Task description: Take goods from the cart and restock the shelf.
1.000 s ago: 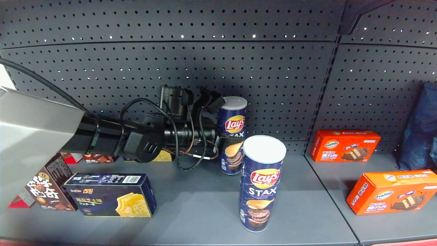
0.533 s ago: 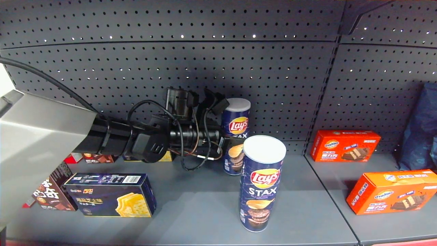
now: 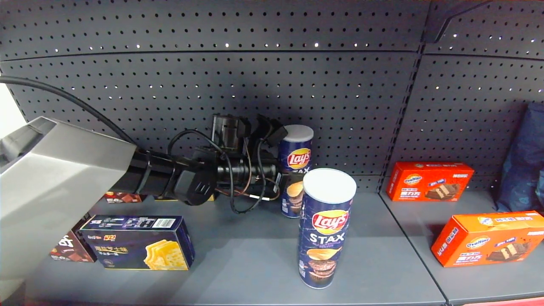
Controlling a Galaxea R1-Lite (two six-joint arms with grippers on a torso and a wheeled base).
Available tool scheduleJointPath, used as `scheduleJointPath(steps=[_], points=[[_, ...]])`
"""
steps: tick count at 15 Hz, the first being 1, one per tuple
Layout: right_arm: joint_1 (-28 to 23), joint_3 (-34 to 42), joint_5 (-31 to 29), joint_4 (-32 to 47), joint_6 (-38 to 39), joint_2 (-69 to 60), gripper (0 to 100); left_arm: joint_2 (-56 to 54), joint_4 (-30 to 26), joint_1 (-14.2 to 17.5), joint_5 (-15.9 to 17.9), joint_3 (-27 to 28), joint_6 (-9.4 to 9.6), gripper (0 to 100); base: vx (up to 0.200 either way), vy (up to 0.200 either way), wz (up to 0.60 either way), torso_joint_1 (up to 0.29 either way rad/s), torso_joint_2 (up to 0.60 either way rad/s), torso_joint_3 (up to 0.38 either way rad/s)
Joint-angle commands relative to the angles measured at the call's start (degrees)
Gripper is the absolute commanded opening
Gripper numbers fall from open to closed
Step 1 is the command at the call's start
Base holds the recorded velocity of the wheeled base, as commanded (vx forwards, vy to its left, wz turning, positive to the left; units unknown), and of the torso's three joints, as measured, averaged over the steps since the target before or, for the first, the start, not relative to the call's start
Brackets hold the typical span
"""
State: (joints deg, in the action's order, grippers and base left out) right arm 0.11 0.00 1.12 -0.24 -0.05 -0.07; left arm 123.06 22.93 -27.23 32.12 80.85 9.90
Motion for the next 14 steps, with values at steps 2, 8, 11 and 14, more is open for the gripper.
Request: scheduleJointPath(steps=[2, 8, 11, 14], points=[[-0.02, 0.00, 0.02, -0.02, -0.04, 0.07, 100, 0.42, 0.10, -0.10, -0.04, 0.10, 0.12, 0, 0.000, 0.000, 0.00, 0.000, 0.00, 0.000], [-0.02, 0.00, 0.02, -0.02, 0.05, 0.07, 100, 0.69, 0.71, -0.45, -0.13, 0.01, 0.38, 100, 0.000, 0.000, 0.00, 0.000, 0.00, 0.000], [-0.02, 0.00, 0.02, -0.02, -0.04, 0.07, 100, 0.60, 2.21, -0.89, -0.31, -0.87, 0.38, 100, 0.000, 0.000, 0.00, 0.000, 0.00, 0.000], [-0.02, 0.00, 0.02, -0.02, -0.04, 0.07, 100, -1.77, 4.40, -0.54, -0.57, -4.21, 0.38, 100, 0.000, 0.000, 0.00, 0.000, 0.00, 0.000]])
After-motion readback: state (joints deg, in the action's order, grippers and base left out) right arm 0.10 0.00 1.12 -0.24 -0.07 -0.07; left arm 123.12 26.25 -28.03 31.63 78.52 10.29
